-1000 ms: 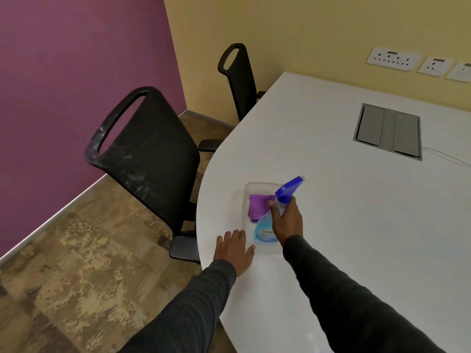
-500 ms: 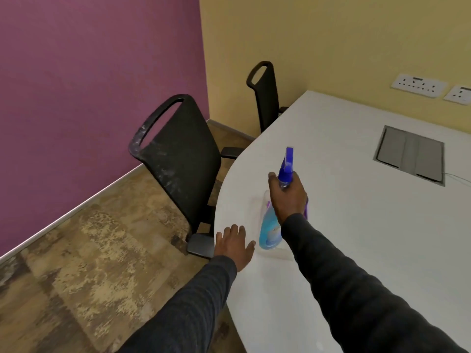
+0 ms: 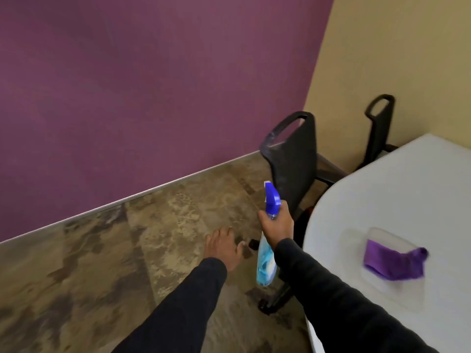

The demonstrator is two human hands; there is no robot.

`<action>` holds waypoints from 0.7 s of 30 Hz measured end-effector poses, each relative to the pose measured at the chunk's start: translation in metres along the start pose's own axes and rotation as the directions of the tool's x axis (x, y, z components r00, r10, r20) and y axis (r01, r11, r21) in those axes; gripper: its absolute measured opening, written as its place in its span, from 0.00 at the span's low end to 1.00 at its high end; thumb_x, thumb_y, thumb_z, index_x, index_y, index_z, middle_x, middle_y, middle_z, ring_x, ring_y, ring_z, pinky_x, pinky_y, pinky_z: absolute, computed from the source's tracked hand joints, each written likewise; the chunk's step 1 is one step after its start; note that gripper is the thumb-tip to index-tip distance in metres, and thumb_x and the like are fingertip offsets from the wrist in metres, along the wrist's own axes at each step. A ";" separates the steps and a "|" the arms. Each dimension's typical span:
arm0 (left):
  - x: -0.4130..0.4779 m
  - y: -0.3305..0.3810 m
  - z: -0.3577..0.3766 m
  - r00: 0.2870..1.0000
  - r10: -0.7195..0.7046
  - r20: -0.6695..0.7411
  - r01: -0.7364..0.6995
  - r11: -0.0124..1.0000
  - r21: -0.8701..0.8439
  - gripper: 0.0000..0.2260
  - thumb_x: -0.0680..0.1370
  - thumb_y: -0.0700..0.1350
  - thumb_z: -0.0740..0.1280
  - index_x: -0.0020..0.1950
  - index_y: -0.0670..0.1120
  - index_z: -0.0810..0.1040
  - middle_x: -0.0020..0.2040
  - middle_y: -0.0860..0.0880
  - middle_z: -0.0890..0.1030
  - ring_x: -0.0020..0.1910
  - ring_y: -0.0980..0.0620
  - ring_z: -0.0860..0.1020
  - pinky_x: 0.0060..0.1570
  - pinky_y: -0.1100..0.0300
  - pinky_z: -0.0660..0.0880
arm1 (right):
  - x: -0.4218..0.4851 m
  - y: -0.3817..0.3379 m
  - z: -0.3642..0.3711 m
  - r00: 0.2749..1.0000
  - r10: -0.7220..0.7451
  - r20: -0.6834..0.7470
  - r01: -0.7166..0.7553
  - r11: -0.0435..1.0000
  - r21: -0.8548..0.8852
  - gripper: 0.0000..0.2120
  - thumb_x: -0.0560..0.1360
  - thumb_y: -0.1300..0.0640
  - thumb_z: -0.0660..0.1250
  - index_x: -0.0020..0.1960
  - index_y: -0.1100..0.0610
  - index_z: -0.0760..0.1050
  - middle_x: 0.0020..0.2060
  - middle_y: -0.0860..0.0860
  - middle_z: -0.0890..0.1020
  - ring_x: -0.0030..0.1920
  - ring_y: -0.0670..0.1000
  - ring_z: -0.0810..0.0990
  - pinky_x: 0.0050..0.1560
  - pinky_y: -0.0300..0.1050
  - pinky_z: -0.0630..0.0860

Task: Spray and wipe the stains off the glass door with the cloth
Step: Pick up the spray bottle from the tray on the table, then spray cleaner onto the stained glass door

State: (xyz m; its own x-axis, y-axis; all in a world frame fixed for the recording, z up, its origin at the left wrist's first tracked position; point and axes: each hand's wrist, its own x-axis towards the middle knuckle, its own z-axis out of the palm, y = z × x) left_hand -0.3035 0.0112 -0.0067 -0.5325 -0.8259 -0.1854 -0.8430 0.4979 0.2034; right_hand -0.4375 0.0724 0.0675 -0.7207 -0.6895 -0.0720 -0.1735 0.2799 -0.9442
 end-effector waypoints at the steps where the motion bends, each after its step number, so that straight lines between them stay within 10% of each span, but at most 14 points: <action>1: -0.004 -0.024 -0.004 1.000 -0.031 -0.006 0.031 1.000 0.001 0.26 0.81 0.59 0.53 0.74 0.46 0.65 0.69 0.46 0.70 0.67 0.44 0.68 0.65 0.48 0.64 | -0.006 -0.008 0.022 0.999 -0.001 0.042 0.001 1.000 0.002 0.12 0.73 0.58 0.71 0.53 0.55 0.72 0.40 0.50 0.80 0.41 0.50 0.79 0.40 0.43 0.74; 10: -0.058 -0.231 -0.041 0.930 -0.359 -0.078 0.358 0.933 -0.024 0.25 0.81 0.61 0.52 0.73 0.47 0.66 0.69 0.46 0.71 0.66 0.45 0.70 0.63 0.49 0.65 | -0.068 -0.064 0.235 0.882 -0.099 0.460 0.070 0.994 0.080 0.11 0.70 0.58 0.68 0.50 0.47 0.77 0.32 0.48 0.78 0.33 0.48 0.76 0.41 0.49 0.79; 21: -0.146 -0.412 -0.078 0.651 -0.750 -0.117 0.733 0.662 -0.157 0.28 0.81 0.61 0.52 0.76 0.47 0.63 0.73 0.45 0.69 0.70 0.45 0.68 0.67 0.48 0.64 | -0.165 -0.117 0.427 0.580 -0.159 0.799 0.098 0.987 0.126 0.13 0.72 0.59 0.69 0.52 0.44 0.80 0.36 0.46 0.81 0.35 0.46 0.78 0.44 0.46 0.80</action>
State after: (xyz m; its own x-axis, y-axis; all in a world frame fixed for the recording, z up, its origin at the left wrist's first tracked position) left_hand 0.1274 -0.0935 0.0120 0.2940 -0.9421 -0.1611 -0.9364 -0.3177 0.1491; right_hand -0.0121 -0.1320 0.0524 0.1461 -0.9781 -0.1480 -0.1575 0.1247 -0.9796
